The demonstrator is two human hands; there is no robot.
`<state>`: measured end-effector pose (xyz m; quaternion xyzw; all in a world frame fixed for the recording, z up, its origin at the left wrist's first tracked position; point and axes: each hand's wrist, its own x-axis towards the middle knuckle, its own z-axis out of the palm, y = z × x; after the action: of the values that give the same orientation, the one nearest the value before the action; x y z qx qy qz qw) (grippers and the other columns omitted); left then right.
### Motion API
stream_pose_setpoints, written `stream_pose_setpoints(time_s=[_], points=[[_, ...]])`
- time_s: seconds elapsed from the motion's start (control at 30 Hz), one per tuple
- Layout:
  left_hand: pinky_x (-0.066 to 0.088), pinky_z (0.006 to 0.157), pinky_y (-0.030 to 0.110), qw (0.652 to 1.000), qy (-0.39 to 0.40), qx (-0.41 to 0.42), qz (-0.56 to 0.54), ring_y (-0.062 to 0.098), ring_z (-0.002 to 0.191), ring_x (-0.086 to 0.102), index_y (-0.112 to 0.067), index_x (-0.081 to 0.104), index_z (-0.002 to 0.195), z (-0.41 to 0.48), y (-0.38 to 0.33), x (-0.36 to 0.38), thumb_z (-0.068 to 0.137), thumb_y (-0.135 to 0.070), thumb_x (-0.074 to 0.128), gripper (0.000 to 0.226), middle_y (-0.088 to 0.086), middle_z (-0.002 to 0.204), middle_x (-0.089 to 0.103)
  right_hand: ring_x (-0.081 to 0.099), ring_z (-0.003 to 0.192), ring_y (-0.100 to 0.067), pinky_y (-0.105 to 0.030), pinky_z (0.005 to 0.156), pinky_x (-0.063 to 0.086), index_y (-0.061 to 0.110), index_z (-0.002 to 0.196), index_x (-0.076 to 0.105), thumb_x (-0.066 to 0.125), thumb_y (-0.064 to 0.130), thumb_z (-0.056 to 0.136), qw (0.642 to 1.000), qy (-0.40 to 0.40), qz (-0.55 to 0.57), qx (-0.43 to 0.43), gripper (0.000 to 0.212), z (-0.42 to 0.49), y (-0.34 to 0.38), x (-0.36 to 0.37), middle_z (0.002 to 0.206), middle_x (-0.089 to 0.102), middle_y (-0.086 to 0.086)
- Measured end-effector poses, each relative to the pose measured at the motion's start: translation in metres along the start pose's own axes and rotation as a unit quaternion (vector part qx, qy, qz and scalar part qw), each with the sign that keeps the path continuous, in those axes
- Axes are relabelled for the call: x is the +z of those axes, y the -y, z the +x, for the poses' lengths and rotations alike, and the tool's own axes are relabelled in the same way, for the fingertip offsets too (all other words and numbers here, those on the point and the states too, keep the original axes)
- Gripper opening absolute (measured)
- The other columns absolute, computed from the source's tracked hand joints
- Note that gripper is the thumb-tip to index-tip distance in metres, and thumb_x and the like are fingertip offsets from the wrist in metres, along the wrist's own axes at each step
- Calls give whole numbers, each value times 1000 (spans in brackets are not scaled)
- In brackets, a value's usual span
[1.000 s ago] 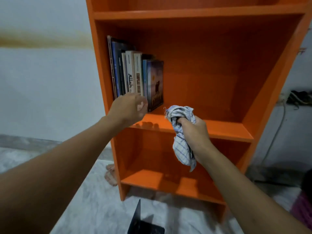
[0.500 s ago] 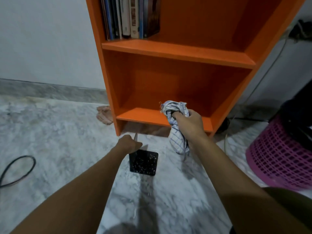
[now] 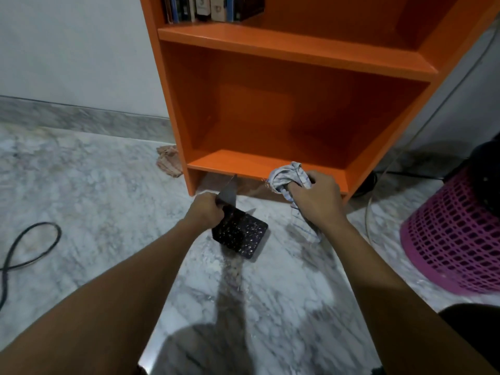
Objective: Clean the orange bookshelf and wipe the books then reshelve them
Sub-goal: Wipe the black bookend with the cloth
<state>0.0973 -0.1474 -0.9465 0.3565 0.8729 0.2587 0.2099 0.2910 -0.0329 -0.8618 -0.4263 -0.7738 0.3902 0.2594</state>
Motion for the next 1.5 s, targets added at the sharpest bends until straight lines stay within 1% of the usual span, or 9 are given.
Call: stream_pose_setpoints(time_s=[0.13,0.27,0.47,0.6,0.97,1.07,1.2,1.37,1.5], points=[[42,63,31,997,22,76,8,34,80,64,1,66,87,-13,-17,-47,93,-11,58,16,20,81,67,48,50,-11,-24,47,36,20,90,67,63,12,89,999,29,-35,-17,9,3,-12,17,69,62,2],[49,61,37,994,0,108,-8,30,68,63,-2,64,78,-39,-24,-78,94,-12,59,19,14,69,63,54,58,-20,-31,51,38,22,101,74,60,6,86,993,53,-89,-54,26,6,-20,41,80,67,-2],[49,58,35,989,-26,123,-73,32,61,62,6,63,92,-65,-33,-90,97,-16,57,24,22,72,64,48,119,-26,-38,83,48,17,136,56,61,5,89,957,31,-254,-136,48,9,-9,63,132,54,-3],[36,45,12,982,-84,140,-96,3,47,52,1,66,92,-72,-32,-96,97,-14,58,18,3,59,56,48,115,-30,-40,80,49,14,131,59,60,0,86,930,38,-315,-184,48,0,1,77,135,55,-4],[42,51,17,977,-126,157,-66,18,68,62,4,67,106,-73,-21,-102,96,-12,56,21,20,81,67,58,107,-28,-37,77,51,14,118,66,57,2,79,837,377,-238,-318,43,-68,23,135,125,60,-3],[47,58,27,976,-132,160,-62,27,75,64,5,66,105,-73,-20,-104,96,-11,56,21,22,83,68,59,96,-28,-39,71,51,12,103,69,60,9,81,879,305,-155,-331,24,-69,29,127,108,62,-4],[38,46,9,975,-142,159,-57,8,57,54,1,68,104,-73,-19,-108,96,-8,55,18,0,64,58,54,101,-31,-41,72,51,5,109,68,67,8,80,920,166,-190,-299,29,-57,14,119,115,58,-8],[54,74,38,972,-153,166,-60,29,85,65,-3,67,111,-69,-18,-112,97,-11,54,21,18,95,69,52,105,-32,-39,74,49,4,117,66,61,-3,76,888,249,-196,-333,41,-77,-3,132,117,56,-10],[50,71,26,970,-171,163,-57,28,93,65,-6,65,121,-69,-15,-113,98,-11,53,26,17,103,69,55,104,-30,-40,76,49,9,116,68,60,0,81,896,299,-194,-264,37,-78,-15,131,117,55,-5]])
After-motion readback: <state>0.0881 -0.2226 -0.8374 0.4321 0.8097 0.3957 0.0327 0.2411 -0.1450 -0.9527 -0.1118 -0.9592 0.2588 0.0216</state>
